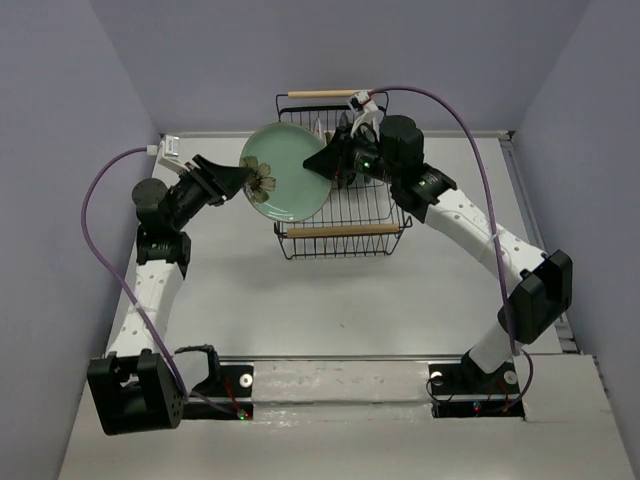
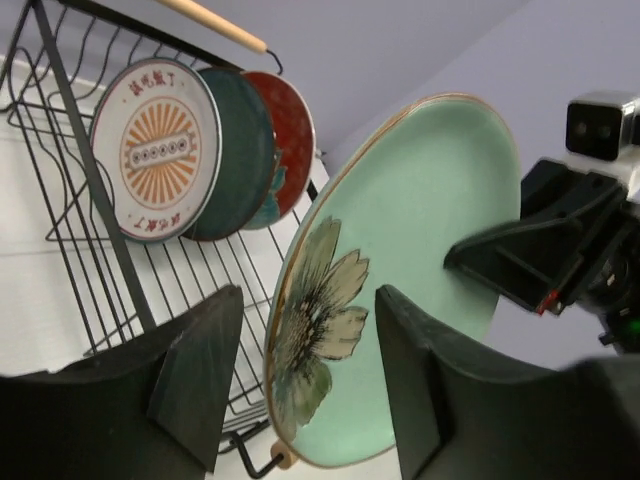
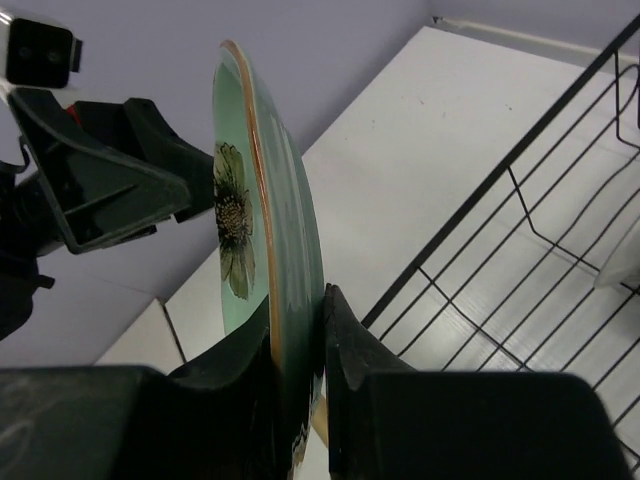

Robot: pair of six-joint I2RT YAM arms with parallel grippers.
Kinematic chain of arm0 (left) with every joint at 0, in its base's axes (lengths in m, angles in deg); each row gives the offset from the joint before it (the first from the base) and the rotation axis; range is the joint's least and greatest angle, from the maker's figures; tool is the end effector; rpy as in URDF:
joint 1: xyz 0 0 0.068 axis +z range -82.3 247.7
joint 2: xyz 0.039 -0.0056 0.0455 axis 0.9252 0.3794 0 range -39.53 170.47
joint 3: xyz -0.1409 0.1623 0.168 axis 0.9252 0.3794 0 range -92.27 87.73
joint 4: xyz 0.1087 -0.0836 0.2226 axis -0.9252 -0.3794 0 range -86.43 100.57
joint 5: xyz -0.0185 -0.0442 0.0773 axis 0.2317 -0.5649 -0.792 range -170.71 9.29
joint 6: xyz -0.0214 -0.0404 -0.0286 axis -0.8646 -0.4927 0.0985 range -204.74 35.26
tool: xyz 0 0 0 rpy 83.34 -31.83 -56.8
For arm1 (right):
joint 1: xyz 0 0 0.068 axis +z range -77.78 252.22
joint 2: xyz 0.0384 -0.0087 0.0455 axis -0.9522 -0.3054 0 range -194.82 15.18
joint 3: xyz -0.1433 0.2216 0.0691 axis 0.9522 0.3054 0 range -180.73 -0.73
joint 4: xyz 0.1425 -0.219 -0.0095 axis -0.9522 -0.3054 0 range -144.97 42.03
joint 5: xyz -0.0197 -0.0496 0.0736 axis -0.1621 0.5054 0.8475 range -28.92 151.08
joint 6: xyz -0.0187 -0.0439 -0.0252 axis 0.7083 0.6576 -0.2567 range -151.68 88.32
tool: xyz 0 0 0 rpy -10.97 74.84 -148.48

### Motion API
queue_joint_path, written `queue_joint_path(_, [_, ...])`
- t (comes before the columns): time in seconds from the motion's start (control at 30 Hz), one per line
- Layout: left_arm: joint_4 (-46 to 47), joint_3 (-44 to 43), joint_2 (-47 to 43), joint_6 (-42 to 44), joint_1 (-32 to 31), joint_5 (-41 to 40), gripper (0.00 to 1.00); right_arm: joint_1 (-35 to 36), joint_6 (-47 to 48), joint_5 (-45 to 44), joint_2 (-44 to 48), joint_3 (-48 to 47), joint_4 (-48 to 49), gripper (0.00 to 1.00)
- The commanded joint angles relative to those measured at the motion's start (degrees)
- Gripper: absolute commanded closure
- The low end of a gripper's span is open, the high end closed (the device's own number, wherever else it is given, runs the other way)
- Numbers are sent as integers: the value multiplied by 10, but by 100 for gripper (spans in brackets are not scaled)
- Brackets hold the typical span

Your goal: Load the plates into the dish rack

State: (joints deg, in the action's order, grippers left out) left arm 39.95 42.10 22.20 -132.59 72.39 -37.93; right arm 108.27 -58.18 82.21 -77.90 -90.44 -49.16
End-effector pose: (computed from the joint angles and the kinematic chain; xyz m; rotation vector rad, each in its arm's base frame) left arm 0.2455 -0.0040 0.3587 0.0017 1.4974 -1.1125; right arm 0.3071 0.2394 0.4140 -0.4452 1.7154 1.1158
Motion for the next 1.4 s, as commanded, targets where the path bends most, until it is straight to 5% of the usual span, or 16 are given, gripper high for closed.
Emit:
queue_joint_path(0.0, [-93,-64,-2,78,-10,-99,30,-27,2,-42,49,22,57,93])
queue_joint_path(0.07, [-131,-61,1,102,-13,-169,34,-41,-1,-58,71,30,57,93])
queue_joint_path(0.53, [-207,-78,108,157,-129,-297,54,-76,49,-168,149,67,34,93])
queue_joint_path(1.07, [-256,-100,196,202,-250,-455,73,-76,73,-163,168,68,15,93])
queue_joint_path(1.2, [-256,-91,198,202,-270,-488,93,-76,75,-166,175,74,15,93])
queue_joint_path(1.37, [-241,-72,182,190,-306,-486,94,-76,87,-174,171,66,-5,93])
